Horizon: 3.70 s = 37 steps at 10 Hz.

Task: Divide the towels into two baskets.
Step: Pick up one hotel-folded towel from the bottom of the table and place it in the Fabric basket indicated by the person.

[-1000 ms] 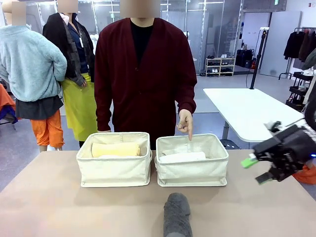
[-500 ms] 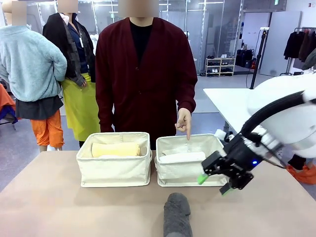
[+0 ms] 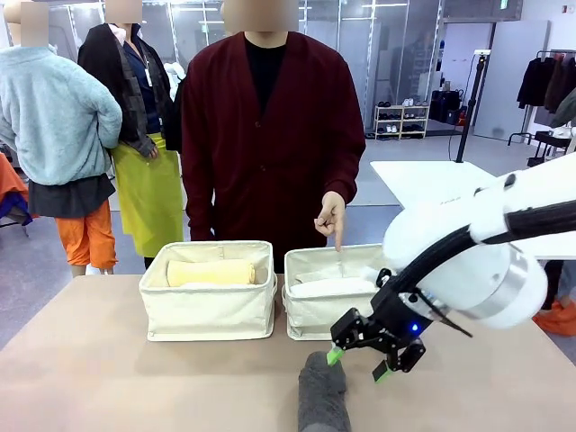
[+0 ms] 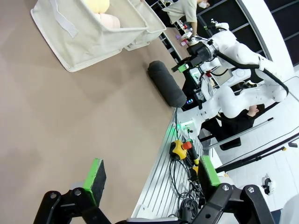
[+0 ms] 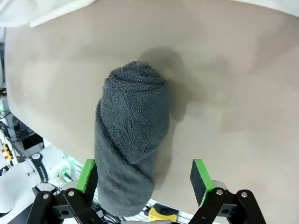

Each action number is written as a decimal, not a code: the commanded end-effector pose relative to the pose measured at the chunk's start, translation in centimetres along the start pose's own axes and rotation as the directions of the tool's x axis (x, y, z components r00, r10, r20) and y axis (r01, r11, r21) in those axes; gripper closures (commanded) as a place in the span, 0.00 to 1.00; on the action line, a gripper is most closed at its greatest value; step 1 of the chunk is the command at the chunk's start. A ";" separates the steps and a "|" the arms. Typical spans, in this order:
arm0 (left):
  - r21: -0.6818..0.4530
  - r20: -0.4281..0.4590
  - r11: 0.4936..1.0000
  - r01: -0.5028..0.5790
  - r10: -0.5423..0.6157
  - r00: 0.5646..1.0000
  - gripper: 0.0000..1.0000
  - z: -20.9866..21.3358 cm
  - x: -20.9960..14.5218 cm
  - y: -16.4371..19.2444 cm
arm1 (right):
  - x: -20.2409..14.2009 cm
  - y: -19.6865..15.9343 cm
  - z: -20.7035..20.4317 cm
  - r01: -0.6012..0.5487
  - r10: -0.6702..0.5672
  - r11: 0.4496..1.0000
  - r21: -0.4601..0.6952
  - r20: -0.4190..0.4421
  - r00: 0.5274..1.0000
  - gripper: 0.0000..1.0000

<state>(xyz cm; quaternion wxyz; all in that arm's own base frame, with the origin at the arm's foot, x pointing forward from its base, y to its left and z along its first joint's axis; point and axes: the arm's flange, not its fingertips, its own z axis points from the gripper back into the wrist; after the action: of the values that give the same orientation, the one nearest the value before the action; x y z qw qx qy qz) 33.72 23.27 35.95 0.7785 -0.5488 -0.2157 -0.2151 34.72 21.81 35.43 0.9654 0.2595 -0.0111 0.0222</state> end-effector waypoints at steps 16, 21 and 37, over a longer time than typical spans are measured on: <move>0.005 -0.011 1.000 0.006 -0.006 1.000 0.00 0.3 -0.2 -0.4 | 0.0 3.0 -6.8 0.013 -0.013 0.999 -0.030 -0.002 1.000 1.00; 0.005 -0.011 1.000 0.006 -0.006 1.000 0.00 0.3 -0.2 -0.4 | -1.3 6.4 0.2 -0.180 0.178 0.984 -0.014 -0.077 0.981 1.00; 0.005 -0.011 1.000 0.006 -0.006 1.000 0.00 0.3 -0.2 -0.4 | 1.9 14.7 11.5 -0.978 0.833 -0.045 -0.204 -0.548 0.076 0.58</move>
<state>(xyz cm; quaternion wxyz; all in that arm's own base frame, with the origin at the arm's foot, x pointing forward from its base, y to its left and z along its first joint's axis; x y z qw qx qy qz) 33.72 23.27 35.96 0.7785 -0.5488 -0.2158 -0.2150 34.36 28.79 51.15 0.7456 -0.0755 -0.0378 0.6610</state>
